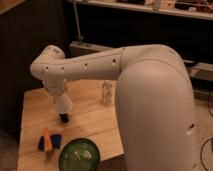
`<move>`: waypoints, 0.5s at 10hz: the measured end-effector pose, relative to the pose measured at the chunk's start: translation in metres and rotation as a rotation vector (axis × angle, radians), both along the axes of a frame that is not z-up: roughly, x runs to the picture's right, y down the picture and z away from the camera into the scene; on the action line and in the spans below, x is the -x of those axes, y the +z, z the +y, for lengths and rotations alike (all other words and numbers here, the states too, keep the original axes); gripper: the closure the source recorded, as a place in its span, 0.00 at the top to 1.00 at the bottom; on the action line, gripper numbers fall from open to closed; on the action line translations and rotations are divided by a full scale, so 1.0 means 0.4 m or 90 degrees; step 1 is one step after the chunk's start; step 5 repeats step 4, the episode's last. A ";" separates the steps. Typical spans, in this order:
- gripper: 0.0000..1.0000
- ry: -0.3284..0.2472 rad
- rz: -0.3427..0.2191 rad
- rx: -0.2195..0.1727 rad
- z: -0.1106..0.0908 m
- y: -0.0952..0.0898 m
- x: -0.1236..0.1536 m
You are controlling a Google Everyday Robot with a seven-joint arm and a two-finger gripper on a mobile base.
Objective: Place the ceramic cup over the eraser
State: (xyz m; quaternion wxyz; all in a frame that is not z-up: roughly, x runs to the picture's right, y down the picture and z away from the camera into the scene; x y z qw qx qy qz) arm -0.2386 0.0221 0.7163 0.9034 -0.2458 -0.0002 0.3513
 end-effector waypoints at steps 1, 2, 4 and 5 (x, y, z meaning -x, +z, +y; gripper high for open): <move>0.80 0.002 -0.004 0.010 0.004 0.004 -0.001; 0.80 0.003 -0.010 0.018 0.005 0.006 -0.002; 0.80 0.005 -0.023 0.041 0.015 0.010 -0.001; 0.80 0.005 -0.023 0.041 0.015 0.010 -0.001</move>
